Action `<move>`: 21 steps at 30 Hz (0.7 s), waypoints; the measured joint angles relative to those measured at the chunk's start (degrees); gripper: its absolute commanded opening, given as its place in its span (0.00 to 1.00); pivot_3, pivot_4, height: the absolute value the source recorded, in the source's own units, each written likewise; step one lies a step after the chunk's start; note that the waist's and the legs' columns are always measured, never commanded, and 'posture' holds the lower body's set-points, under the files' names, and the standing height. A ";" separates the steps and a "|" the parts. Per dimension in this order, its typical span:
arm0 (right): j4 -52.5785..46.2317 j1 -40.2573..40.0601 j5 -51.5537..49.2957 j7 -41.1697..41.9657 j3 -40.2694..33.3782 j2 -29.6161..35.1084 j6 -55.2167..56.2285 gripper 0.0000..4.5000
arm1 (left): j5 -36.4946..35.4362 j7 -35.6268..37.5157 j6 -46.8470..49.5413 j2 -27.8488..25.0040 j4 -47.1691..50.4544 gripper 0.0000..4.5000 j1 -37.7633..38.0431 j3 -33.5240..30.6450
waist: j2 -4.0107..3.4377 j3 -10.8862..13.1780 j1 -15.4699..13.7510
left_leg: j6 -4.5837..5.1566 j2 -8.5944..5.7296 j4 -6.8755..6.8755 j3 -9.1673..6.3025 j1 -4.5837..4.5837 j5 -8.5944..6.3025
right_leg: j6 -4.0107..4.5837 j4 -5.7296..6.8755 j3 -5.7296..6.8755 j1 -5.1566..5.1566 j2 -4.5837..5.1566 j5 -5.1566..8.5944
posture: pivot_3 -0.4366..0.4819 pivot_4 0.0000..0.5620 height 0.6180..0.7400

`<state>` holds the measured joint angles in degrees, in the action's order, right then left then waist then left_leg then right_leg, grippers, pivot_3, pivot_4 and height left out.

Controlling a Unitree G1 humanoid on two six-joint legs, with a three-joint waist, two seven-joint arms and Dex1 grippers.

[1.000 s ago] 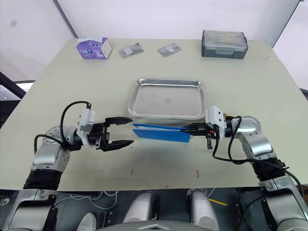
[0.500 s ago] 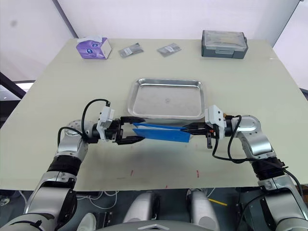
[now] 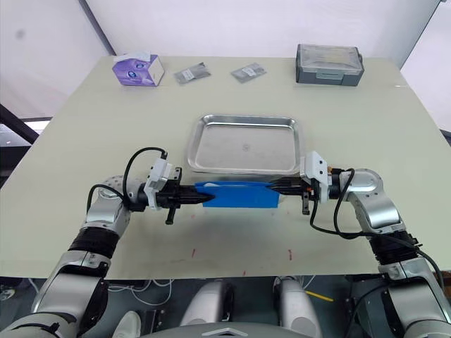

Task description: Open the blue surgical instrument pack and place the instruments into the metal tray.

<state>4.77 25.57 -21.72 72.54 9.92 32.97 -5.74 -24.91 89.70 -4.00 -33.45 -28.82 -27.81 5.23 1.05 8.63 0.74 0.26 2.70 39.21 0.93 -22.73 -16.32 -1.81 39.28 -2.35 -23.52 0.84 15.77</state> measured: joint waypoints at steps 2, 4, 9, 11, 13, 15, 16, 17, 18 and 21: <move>-2.16 -1.36 -1.18 -0.09 -1.53 1.67 -2.46 0.36 | -0.17 0.02 0.28 -0.28 1.15 0.00 0.72 0.16 | 0.00 0.00 -0.07 | 0.00 0.00 0.00 -0.01 -0.03 0.00 | 0.00 -0.03 0.02 0.00 0.01 0.00 | 0.48 0.27 0.93; -3.85 -3.16 -2.45 -0.37 -3.35 3.37 -4.74 0.61 | -0.58 0.03 0.60 -0.75 1.61 0.00 1.18 0.16 | 0.00 0.00 -0.12 | 0.00 0.00 0.00 -0.01 -0.05 0.00 | 0.00 -0.04 0.02 0.00 0.01 0.00 | 0.48 0.27 0.93; -6.08 -5.84 -6.13 -0.53 -9.00 6.85 -8.04 0.97 | -0.67 0.06 0.97 -1.24 3.44 0.00 2.54 -0.14 | -0.01 0.01 0.01 | 0.00 0.00 0.00 -0.02 -0.04 0.00 | 0.00 -0.03 0.01 0.00 -0.01 0.00 | 0.48 0.27 0.93; -5.86 -6.16 -6.78 -0.48 -10.53 7.58 -8.67 0.97 | -0.64 0.06 1.00 -1.10 3.82 0.00 2.79 -0.14 | -0.01 0.01 -0.01 | 0.00 0.00 0.00 -0.01 -0.04 0.00 | 0.00 -0.03 0.01 0.00 -0.02 0.00 | 0.48 0.27 0.93; -4.54 -6.24 -6.99 -0.80 -12.26 8.61 -8.97 0.97 | -0.63 0.05 1.01 -0.94 4.18 0.00 3.03 -0.18 | -0.01 0.01 -0.04 | 0.00 -0.01 0.00 0.00 -0.05 0.00 | 0.00 -0.04 0.01 0.00 -0.01 0.00 | 0.48 0.27 0.93; -2.56 -5.94 -6.48 -2.25 -13.68 8.86 -8.78 0.97 | -0.59 0.05 1.05 -0.92 4.50 0.00 3.21 -0.18 | -0.01 0.01 -0.06 | 0.00 -0.01 0.00 0.01 -0.05 0.00 | 0.00 -0.06 0.00 0.00 0.00 0.00 | 0.48 0.27 0.93; 0.23 -5.03 -5.00 -4.72 -13.94 8.72 -8.32 0.97 | -0.55 0.05 1.08 -0.91 4.55 0.00 3.21 -0.17 | -0.01 0.01 -0.02 | 0.00 -0.01 0.00 0.01 -0.05 0.00 | 0.00 -0.05 -0.01 -0.01 -0.01 0.00 | 0.48 0.27 0.93; 1.08 -4.81 -4.42 -5.50 -13.99 8.69 -8.21 0.97 | -0.54 0.05 1.08 -0.89 4.58 0.00 3.19 -0.17 | -0.01 0.02 -0.02 | 0.00 -0.01 0.00 0.02 -0.05 0.00 | 0.00 -0.05 -0.01 -0.01 -0.01 0.00 | 0.48 0.27 0.93; 3.76 -4.23 -2.58 -7.88 -14.10 8.53 -7.76 0.97 | -0.49 0.05 1.08 -0.87 4.58 0.00 3.19 -0.17 | -0.01 0.02 0.00 | 0.00 -0.01 0.00 0.01 -0.05 0.00 | 0.00 -0.04 -0.01 -0.02 -0.02 0.00 | 0.48 0.27 0.93; 7.86 -3.46 0.04 -12.46 -14.00 7.18 -9.78 0.97 | -0.16 0.06 1.07 -0.80 4.56 0.00 2.88 -0.17 | -0.01 0.02 0.01 | 0.00 -0.01 -0.01 0.03 -0.06 0.00 | 0.00 -0.03 -0.03 -0.04 -0.02 0.00 | 0.48 0.27 0.93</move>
<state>12.64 22.10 -21.68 60.08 -4.07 40.15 -15.52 -25.07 89.76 -2.93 -34.25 -24.26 -24.92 5.06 1.03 8.65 0.75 0.26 2.69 39.20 0.96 -22.79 -16.32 -1.81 39.25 -2.38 -23.55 0.82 15.77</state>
